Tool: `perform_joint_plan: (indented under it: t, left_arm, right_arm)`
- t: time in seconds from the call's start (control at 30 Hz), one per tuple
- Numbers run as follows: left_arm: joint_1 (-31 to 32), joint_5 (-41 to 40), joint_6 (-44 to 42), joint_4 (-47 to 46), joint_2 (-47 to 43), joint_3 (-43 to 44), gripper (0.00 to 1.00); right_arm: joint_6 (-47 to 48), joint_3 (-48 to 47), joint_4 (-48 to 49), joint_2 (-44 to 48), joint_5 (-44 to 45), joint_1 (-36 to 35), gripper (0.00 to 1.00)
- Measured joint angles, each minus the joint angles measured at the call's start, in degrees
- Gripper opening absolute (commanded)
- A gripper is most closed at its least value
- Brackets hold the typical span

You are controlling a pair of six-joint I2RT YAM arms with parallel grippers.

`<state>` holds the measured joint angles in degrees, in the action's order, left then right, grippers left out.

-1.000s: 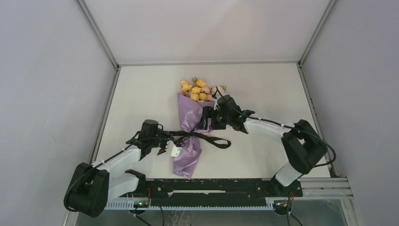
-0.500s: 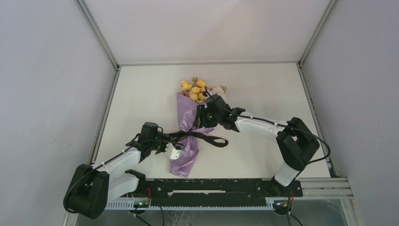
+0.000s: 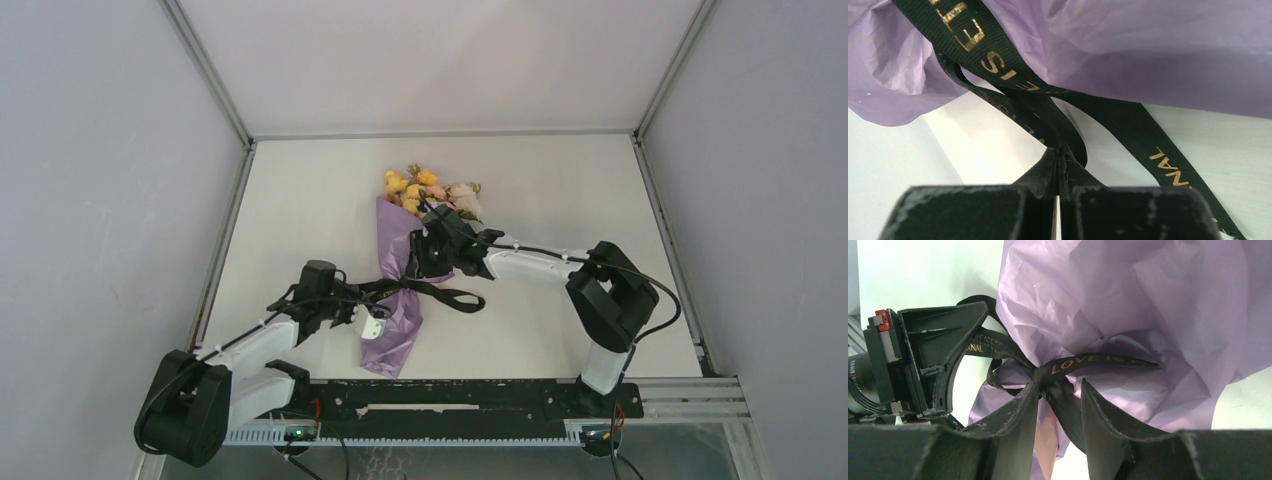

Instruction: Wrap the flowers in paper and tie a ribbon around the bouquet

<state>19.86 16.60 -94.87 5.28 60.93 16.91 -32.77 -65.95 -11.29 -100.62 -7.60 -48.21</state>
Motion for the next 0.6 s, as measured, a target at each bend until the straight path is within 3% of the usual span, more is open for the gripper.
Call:
perform_joint_plan:
  t: [0.17,0.3,0.37,0.47,0.53,0.6]
  left_arm:
    - [0.0,0.0,0.0,0.0,-0.3,0.0,0.0]
    - [0.0,0.0,0.1,0.0,-0.4,0.0,0.0]
    - [0.0,0.0,0.2,0.0,-0.5,0.0,0.0]
    - [0.0,0.0,0.3,0.0,-0.6,-0.1,0.0]
    - [0.0,0.0,0.4,0.0,-0.6,-0.2,0.0]
    - [0.0,0.0,0.4,0.0,-0.6,-0.2,0.0]
  right_arm:
    - [-0.8,0.0,0.7,-0.5,-0.5,-0.3,0.49]
    - [-1.0,0.0,2.2,-1.8,-1.1,-0.1,0.44]
    - [-1.0,0.0,2.5,-2.9,-1.7,0.3,0.37]
    - [-0.6,-0.5,2.7,-4.2,-3.4,1.1,0.11]
    - [0.3,-1.0,2.9,-4.6,-5.1,1.6,0.0]
    - [1.5,-1.3,3.8,-4.5,-7.8,2.2,0.0]
